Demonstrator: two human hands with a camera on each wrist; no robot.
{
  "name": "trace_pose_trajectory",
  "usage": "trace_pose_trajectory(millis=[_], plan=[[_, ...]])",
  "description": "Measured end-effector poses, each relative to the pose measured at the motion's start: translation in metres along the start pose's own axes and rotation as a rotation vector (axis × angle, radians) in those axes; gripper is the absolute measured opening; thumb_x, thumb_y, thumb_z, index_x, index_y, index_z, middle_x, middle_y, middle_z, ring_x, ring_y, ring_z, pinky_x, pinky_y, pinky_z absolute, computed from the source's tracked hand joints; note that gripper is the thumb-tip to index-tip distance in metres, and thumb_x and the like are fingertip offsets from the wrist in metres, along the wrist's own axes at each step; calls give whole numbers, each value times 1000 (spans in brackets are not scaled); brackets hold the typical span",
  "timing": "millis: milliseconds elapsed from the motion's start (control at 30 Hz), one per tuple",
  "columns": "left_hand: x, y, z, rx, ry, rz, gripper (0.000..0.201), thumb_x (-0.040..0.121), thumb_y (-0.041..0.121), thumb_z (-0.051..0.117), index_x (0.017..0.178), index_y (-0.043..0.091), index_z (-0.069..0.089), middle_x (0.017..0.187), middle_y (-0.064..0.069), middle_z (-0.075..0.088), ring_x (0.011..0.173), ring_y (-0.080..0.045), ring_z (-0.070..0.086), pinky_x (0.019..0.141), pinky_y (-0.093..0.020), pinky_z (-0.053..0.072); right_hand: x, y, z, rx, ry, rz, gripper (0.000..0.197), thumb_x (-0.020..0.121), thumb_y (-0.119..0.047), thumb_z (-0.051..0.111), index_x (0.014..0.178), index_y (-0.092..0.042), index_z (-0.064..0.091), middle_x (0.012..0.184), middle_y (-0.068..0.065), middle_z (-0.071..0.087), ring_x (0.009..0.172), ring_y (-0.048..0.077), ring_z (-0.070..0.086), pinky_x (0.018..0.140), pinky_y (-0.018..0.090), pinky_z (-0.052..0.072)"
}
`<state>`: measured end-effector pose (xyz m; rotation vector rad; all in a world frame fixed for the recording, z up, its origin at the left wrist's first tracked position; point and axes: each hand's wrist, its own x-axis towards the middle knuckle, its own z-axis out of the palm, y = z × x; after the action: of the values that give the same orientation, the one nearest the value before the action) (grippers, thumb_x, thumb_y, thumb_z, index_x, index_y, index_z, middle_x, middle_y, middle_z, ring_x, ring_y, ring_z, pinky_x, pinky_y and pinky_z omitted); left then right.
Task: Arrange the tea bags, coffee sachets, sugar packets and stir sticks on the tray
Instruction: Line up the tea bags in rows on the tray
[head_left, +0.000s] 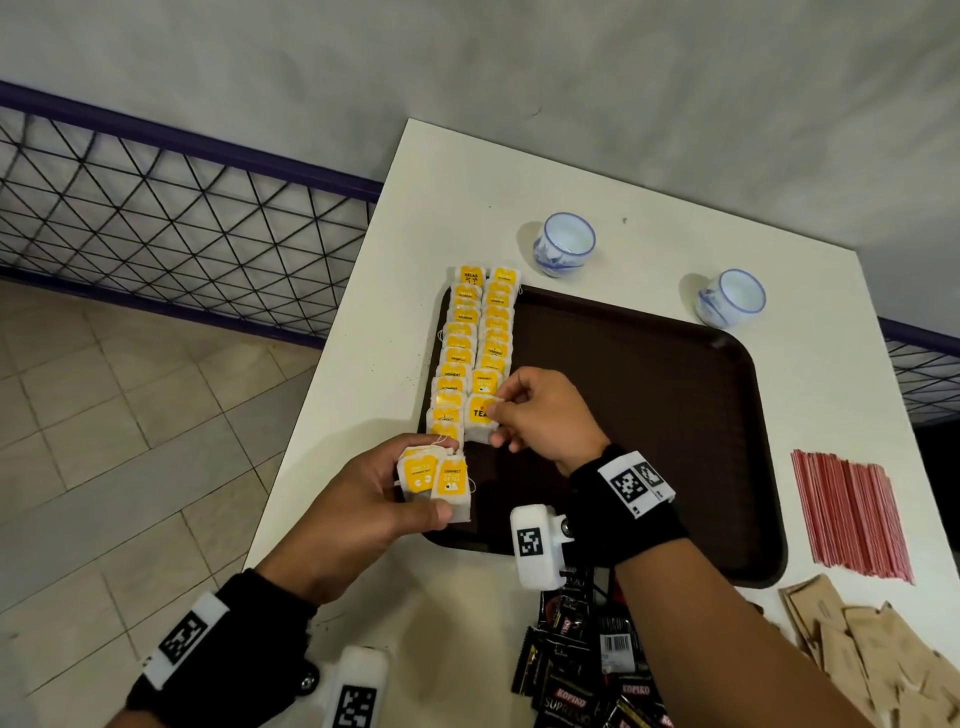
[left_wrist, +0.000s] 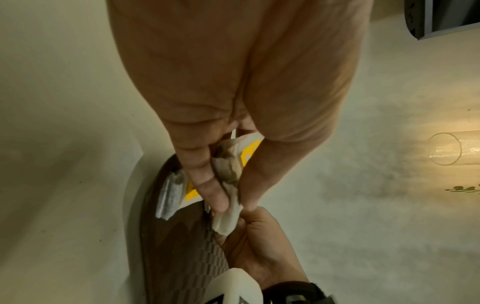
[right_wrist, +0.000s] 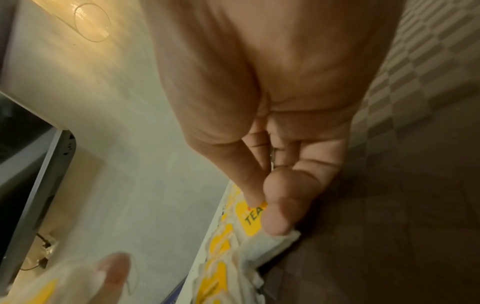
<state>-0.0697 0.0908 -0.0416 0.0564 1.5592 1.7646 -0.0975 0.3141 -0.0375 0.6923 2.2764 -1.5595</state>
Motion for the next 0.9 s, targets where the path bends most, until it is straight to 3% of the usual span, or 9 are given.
trace_pose_trajectory(millis=[167,367,500,633,733,900], plan=[[-1,0,0,4,-3,-1,59,68,9,78,124,21,66,115,-7,75,105,-25,72,80,-32,57,1,-1,-2,-73,12,-4,10,89,-3,68,87,-8,59,66,5,63,53,17,67,43,23,47],[-1,0,0,27,5,-16,56,74,0,81,123,24,67,115,-5,75,106,-24,71,80,-29,57,2,2,2,-58,56,-2,12,90,-5,68,88,-8,57,65,7,63,56,23,69,46,28,50],[-1,0,1,33,5,-24,57,72,4,82,123,24,67,115,-5,75,106,-24,72,81,-30,57,0,4,2,-42,105,4,18,88,-10,72,94,-10,55,75,11,66,58,22,69,49,29,51],[-1,2,2,47,13,-32,51,81,-4,77,124,24,66,114,-3,75,106,-24,72,83,-32,57,-4,5,2,-190,155,-88,31,76,-19,83,89,-19,55,81,-3,60,70,15,63,64,33,56],[0,4,3,48,16,-33,51,82,-5,76,123,24,66,113,-3,76,105,-23,72,81,-29,58,-10,4,5,-299,96,-143,28,74,-21,85,82,-16,58,79,-5,59,67,7,54,62,24,48],[1,5,5,47,16,-31,51,81,-6,76,122,23,67,111,-3,76,104,-22,73,82,-29,59,-10,2,9,-384,74,-152,18,76,-24,83,78,-25,65,87,2,63,75,14,61,67,24,47]])
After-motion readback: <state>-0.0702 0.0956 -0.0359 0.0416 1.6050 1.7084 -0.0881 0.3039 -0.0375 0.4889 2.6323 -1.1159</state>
